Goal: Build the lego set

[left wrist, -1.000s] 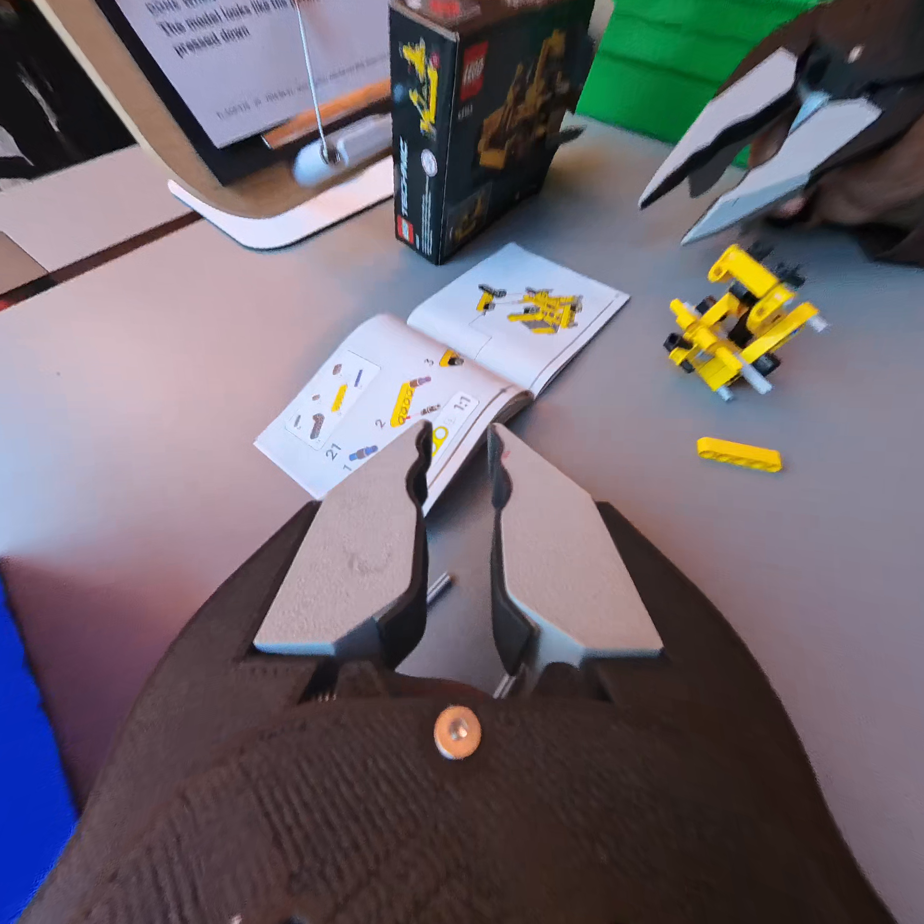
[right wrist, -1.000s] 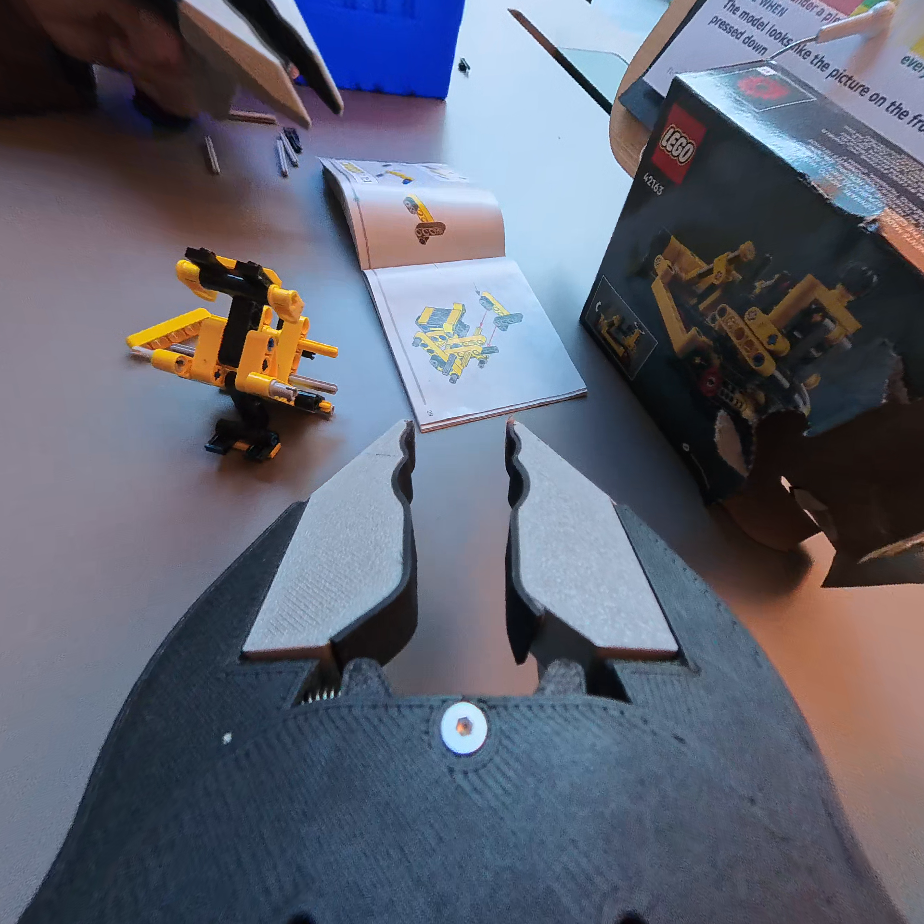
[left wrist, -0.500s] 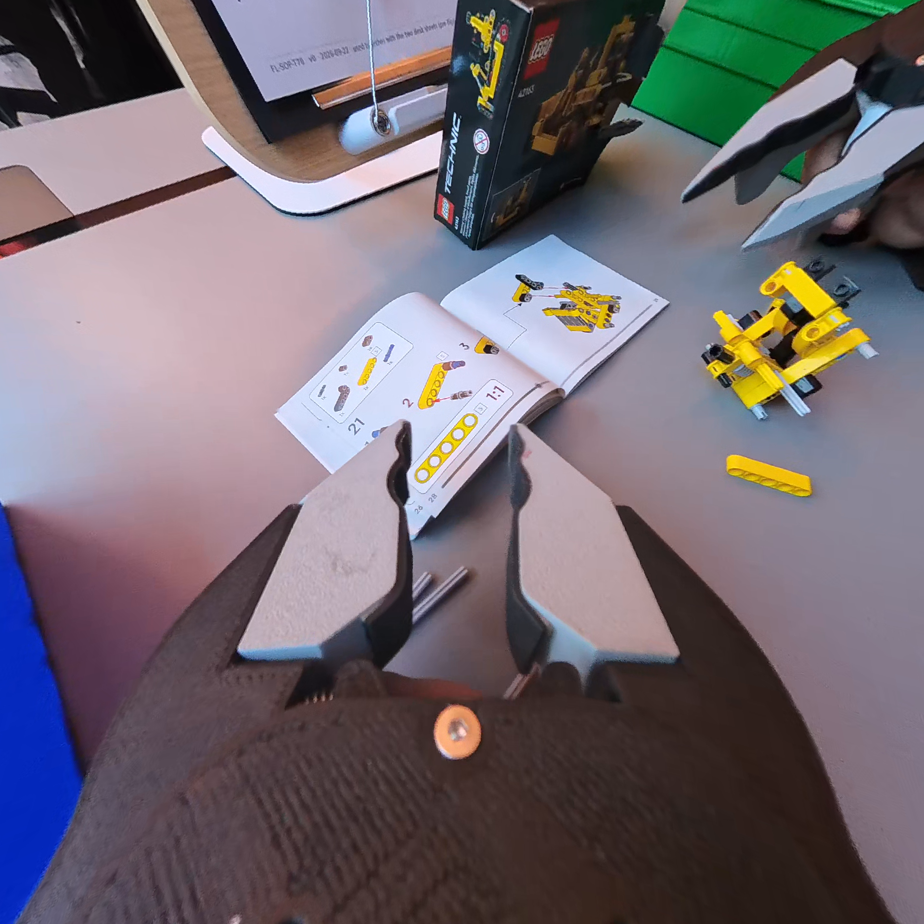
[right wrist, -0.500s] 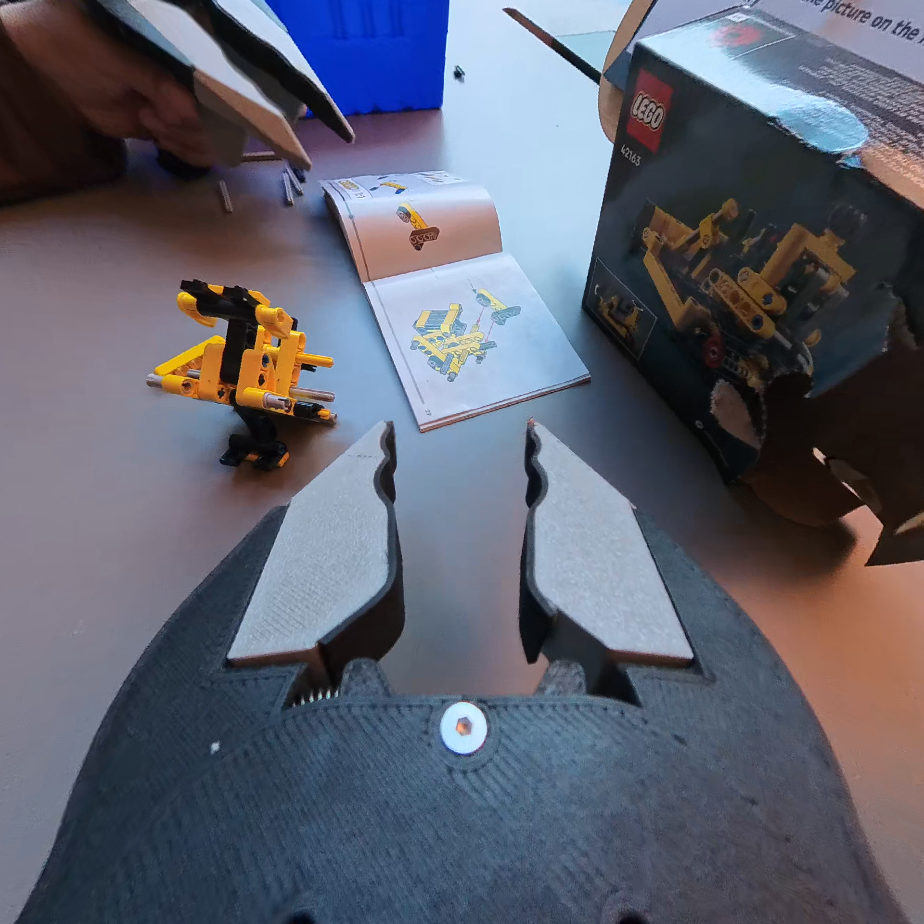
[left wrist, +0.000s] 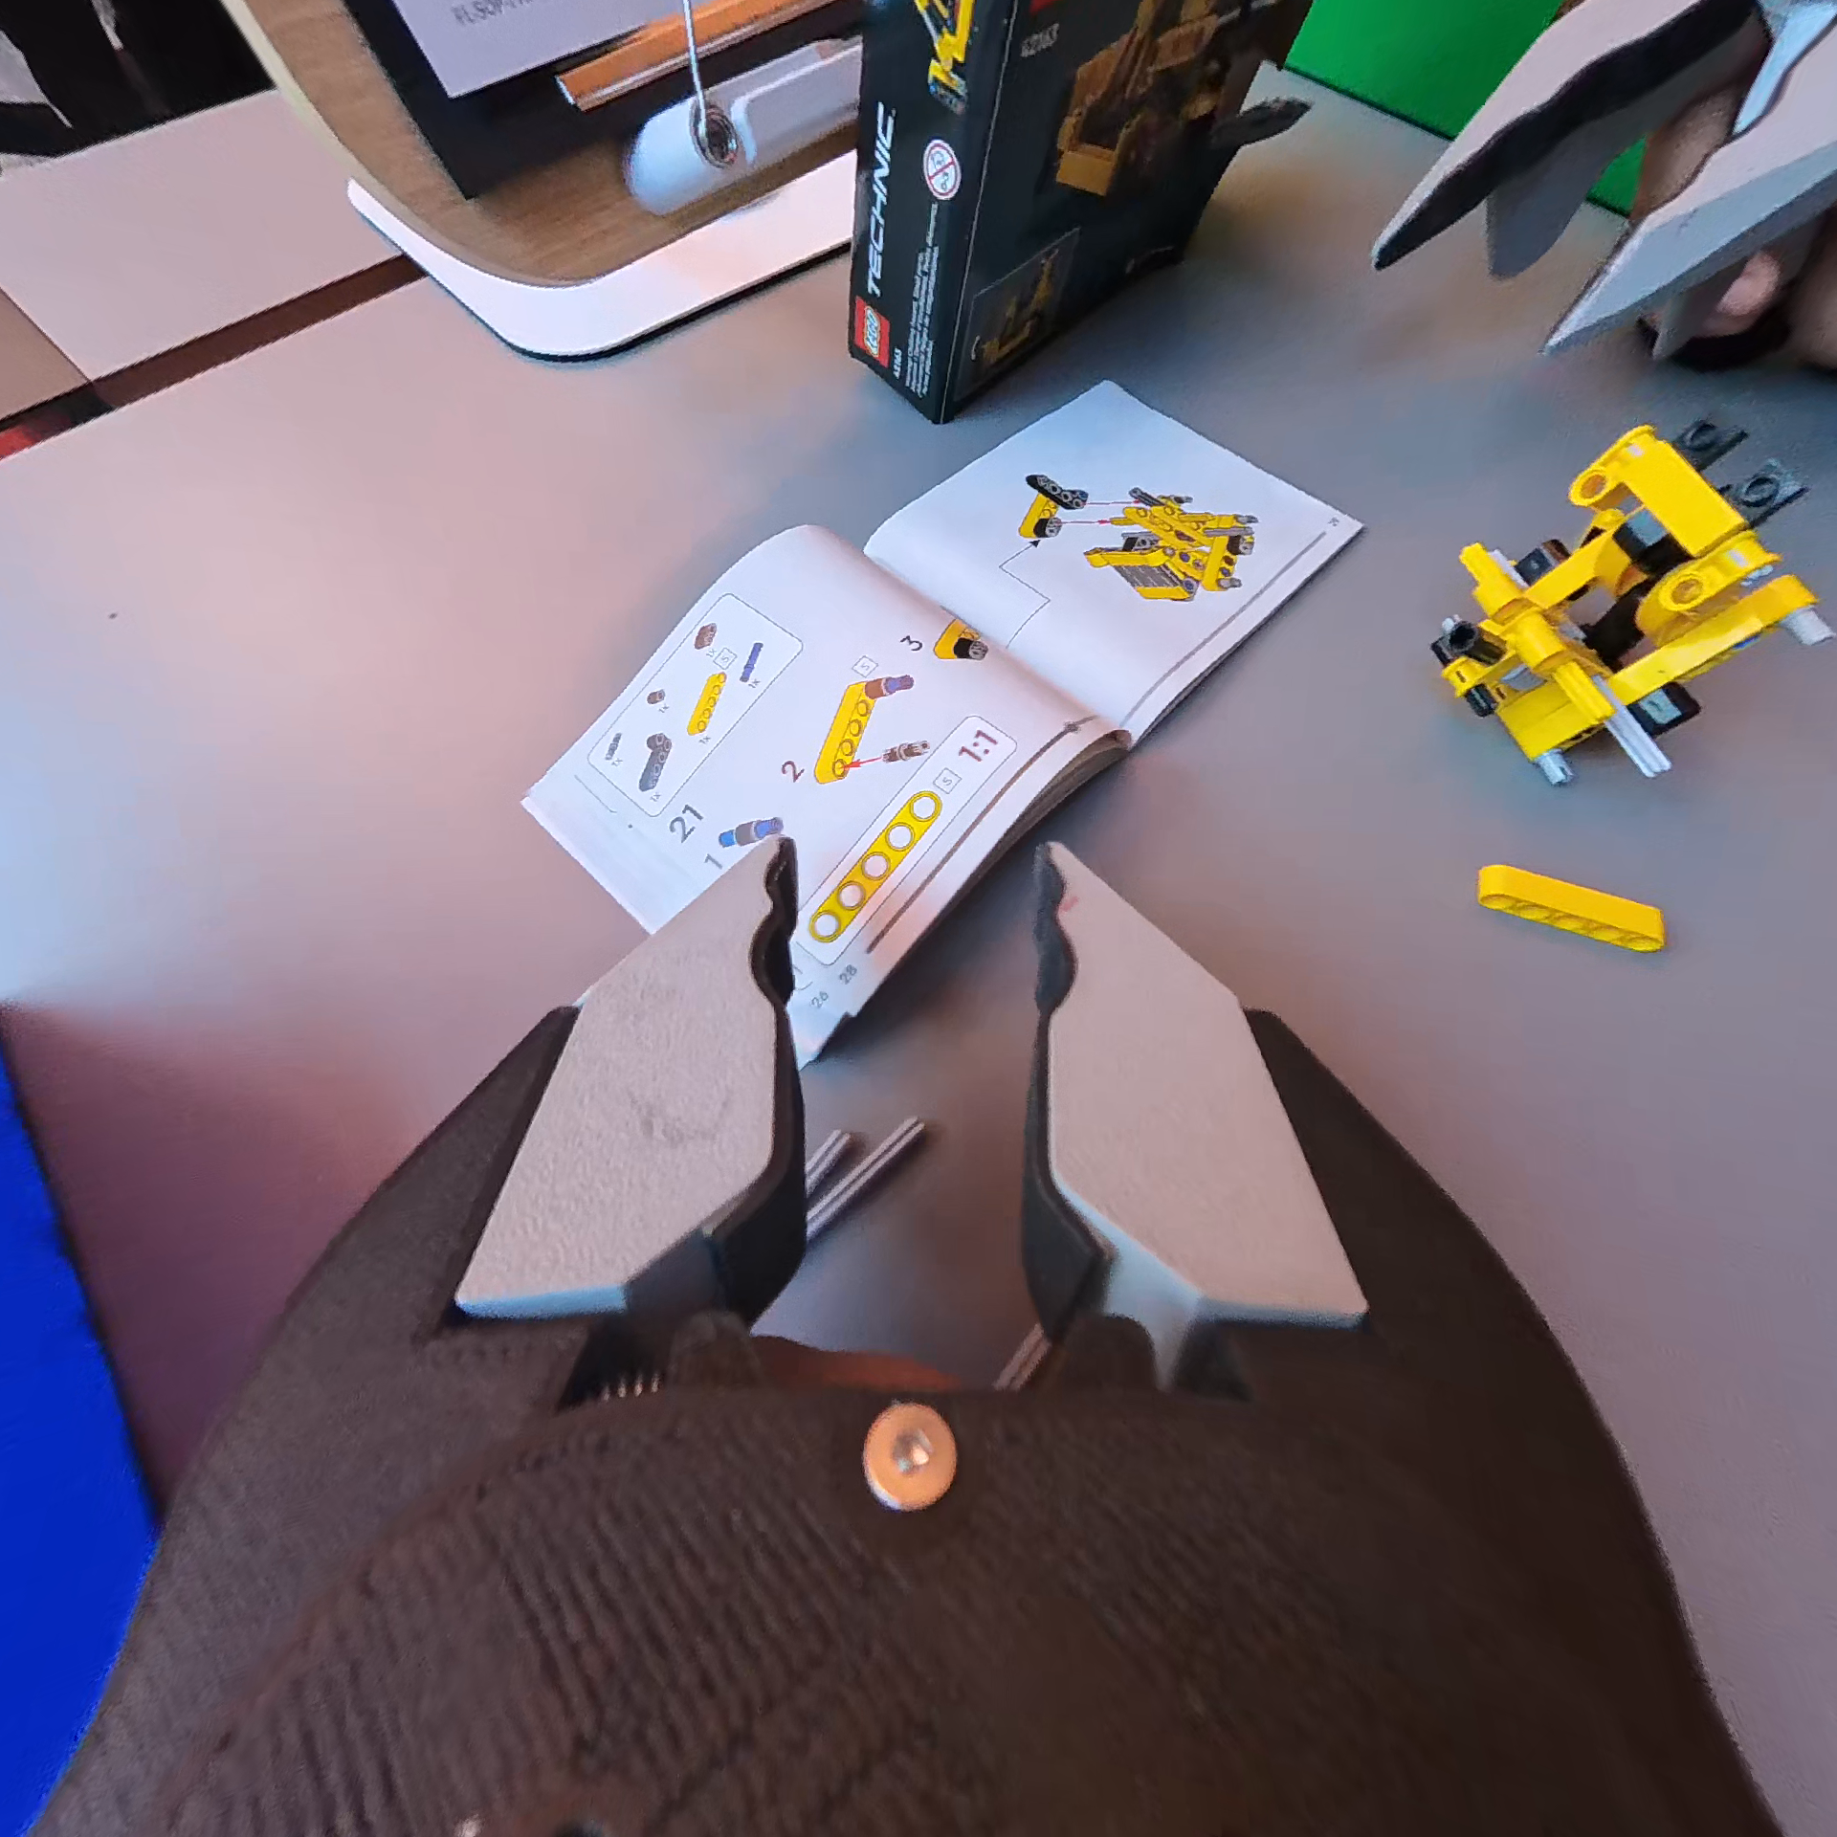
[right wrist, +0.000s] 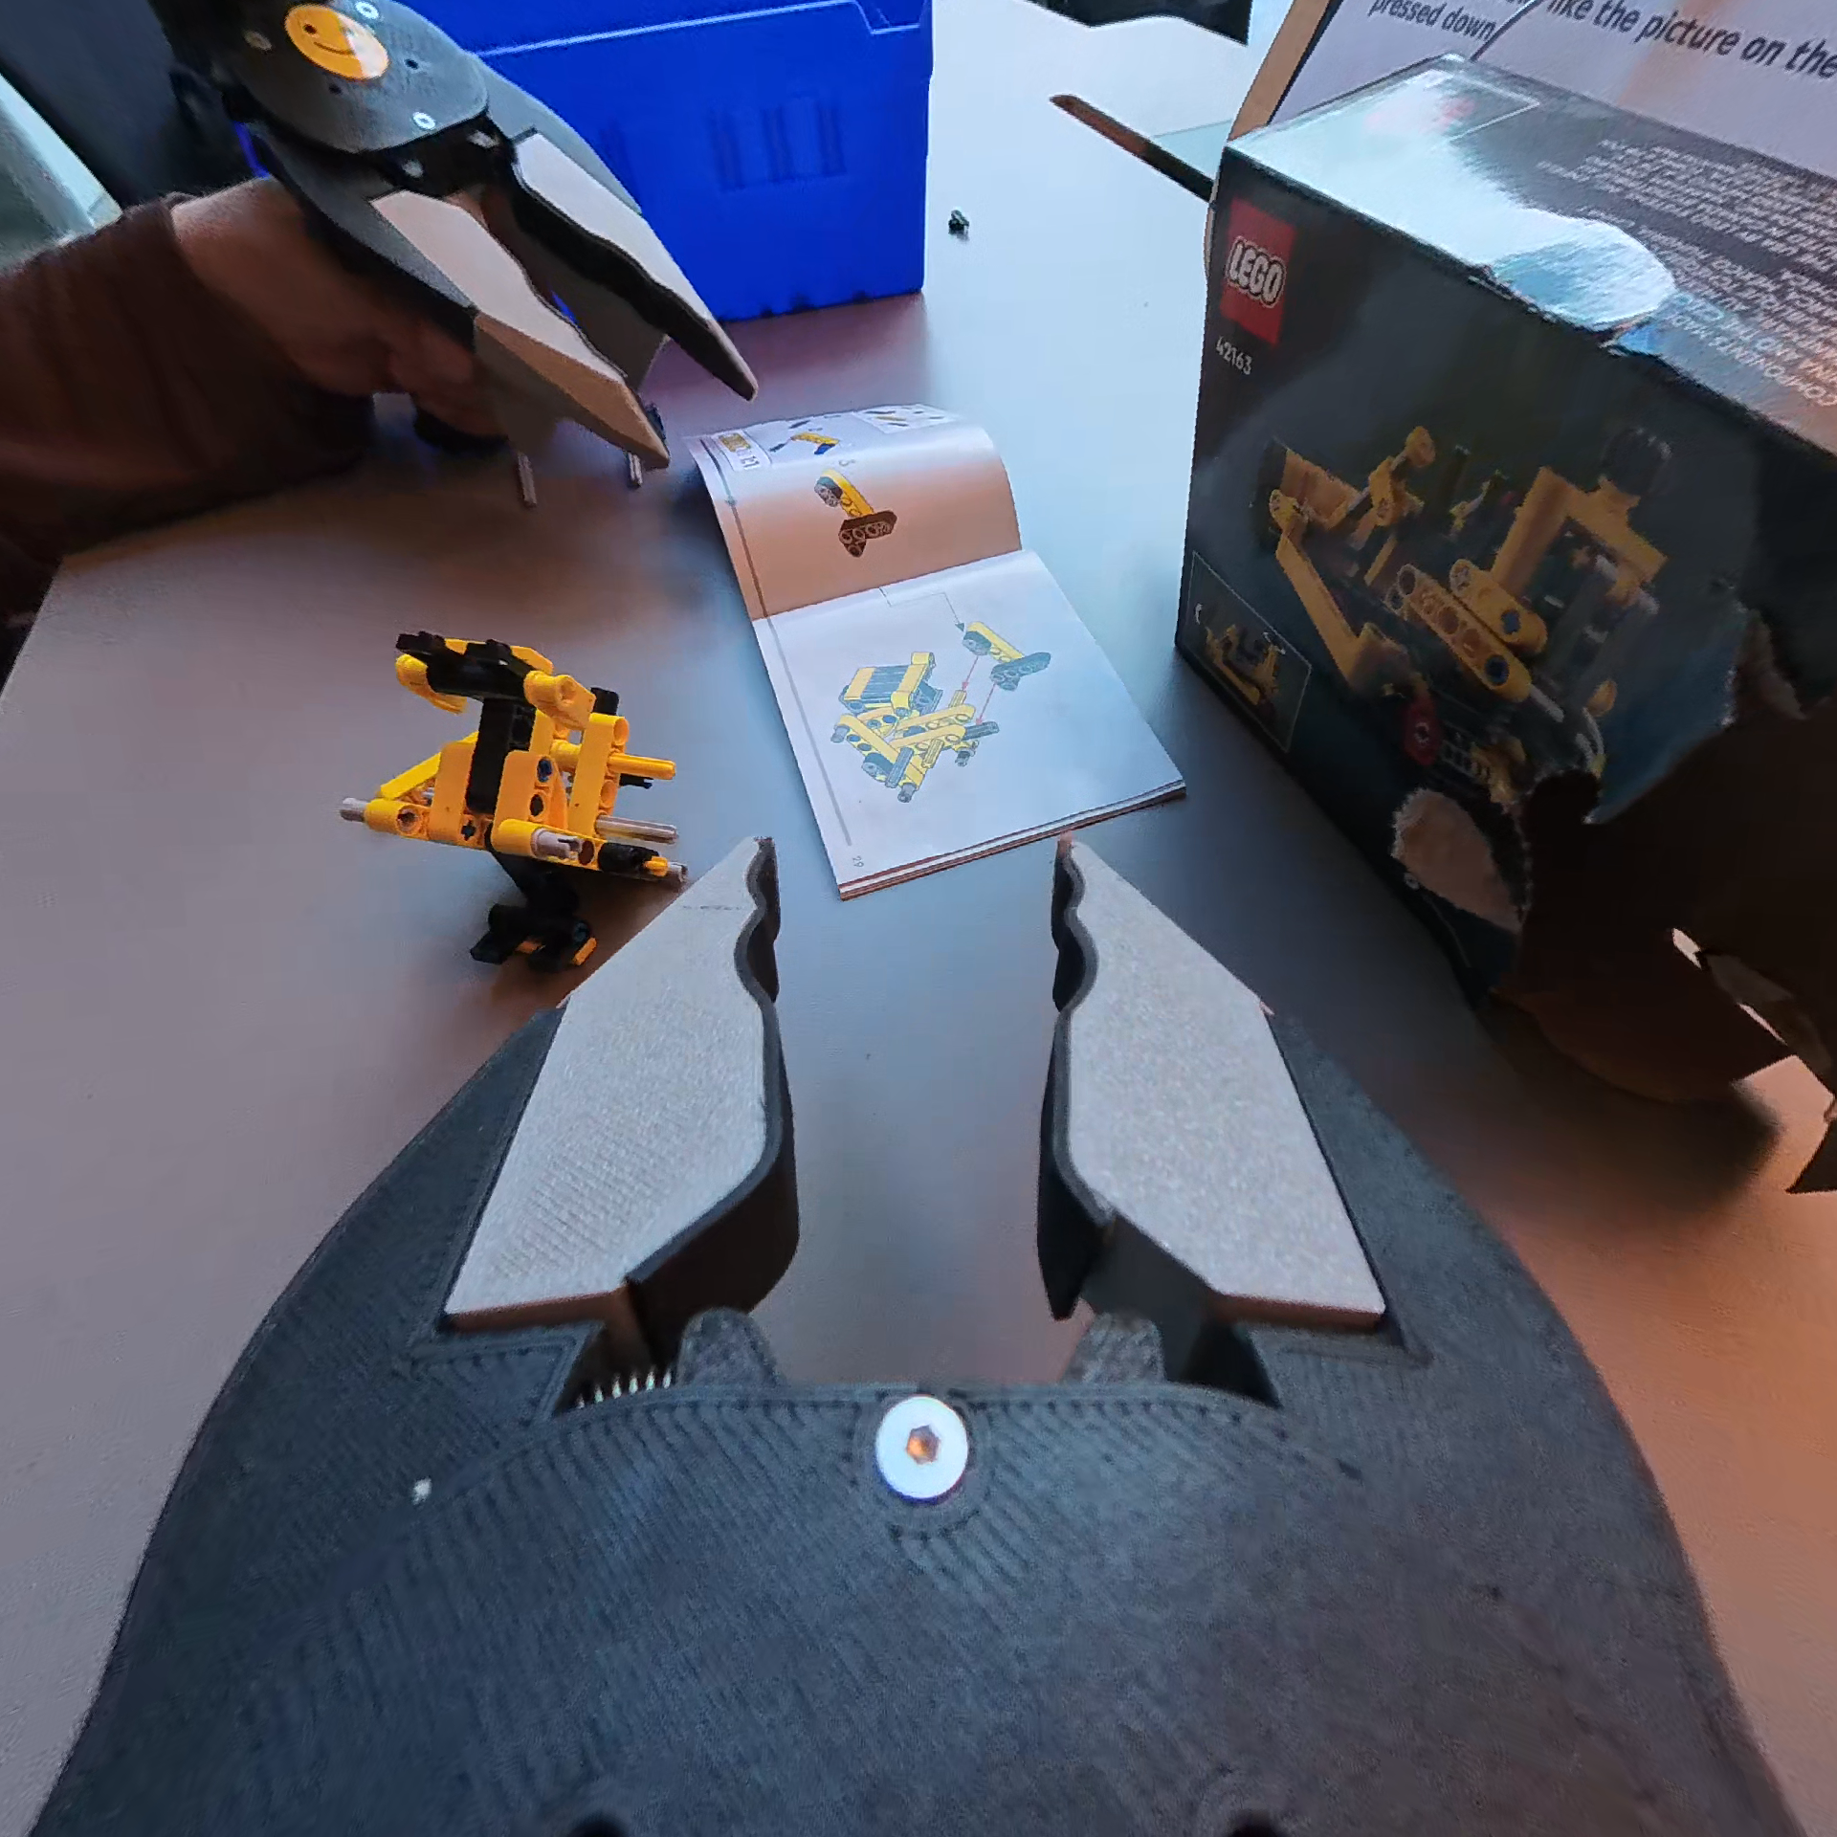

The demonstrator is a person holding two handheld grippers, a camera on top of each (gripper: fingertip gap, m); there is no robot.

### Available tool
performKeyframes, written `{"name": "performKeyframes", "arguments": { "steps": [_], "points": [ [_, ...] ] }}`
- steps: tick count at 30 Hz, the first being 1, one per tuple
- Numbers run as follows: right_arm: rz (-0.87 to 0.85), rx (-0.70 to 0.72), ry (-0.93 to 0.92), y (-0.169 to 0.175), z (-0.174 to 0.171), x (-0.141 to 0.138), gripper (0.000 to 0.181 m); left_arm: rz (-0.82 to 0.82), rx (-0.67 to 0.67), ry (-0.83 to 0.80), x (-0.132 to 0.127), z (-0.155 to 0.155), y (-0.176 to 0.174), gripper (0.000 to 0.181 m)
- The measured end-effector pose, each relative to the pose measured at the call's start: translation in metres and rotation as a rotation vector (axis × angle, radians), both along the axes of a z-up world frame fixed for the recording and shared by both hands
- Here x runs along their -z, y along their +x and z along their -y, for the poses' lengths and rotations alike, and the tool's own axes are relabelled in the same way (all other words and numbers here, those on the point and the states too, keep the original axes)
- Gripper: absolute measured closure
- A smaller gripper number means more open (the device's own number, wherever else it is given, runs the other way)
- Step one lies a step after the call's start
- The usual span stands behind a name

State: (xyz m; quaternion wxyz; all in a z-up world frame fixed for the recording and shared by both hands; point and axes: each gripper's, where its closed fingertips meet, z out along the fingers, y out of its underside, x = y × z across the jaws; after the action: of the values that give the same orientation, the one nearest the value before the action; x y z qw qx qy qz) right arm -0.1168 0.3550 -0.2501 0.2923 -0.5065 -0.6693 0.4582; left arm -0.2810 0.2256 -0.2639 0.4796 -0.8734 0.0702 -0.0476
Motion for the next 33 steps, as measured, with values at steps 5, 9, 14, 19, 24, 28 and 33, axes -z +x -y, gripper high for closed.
{"name": "performKeyframes", "arguments": {
  "steps": [5, 9, 14, 19, 24, 28, 33],
  "points": [
    [-0.007, -0.001, 0.016, -0.001, 0.002, 0.0, 0.129, -0.006, -0.01, -0.023, 0.004, -0.001, -0.001, 0.137],
    [-0.003, 0.002, 0.028, -0.002, 0.002, 0.001, 0.13, -0.017, -0.012, -0.03, 0.005, -0.001, -0.001, 0.141],
    [-0.005, 0.01, 0.038, -0.002, 0.001, 0.001, 0.13, 0.011, -0.012, 0.004, -0.001, 0.0, -0.002, 0.178],
    [-0.011, 0.013, 0.037, -0.002, 0.0, 0.0, 0.13, 0.02, 0.013, 0.03, -0.005, 0.002, 0.002, 0.166],
    [-0.021, 0.015, 0.043, -0.002, 0.0, -0.001, 0.131, -0.028, -0.017, -0.011, 0.002, 0.004, -0.003, 0.153],
    [-0.015, 0.014, 0.051, -0.002, 0.001, 0.0, 0.131, -0.141, -0.035, -0.033, 0.008, 0.003, -0.008, 0.143],
    [-0.018, 0.015, 0.037, -0.002, 0.0, -0.001, 0.132, -0.186, -0.024, -0.054, 0.012, 0.002, -0.006, 0.142]
  ]
}}
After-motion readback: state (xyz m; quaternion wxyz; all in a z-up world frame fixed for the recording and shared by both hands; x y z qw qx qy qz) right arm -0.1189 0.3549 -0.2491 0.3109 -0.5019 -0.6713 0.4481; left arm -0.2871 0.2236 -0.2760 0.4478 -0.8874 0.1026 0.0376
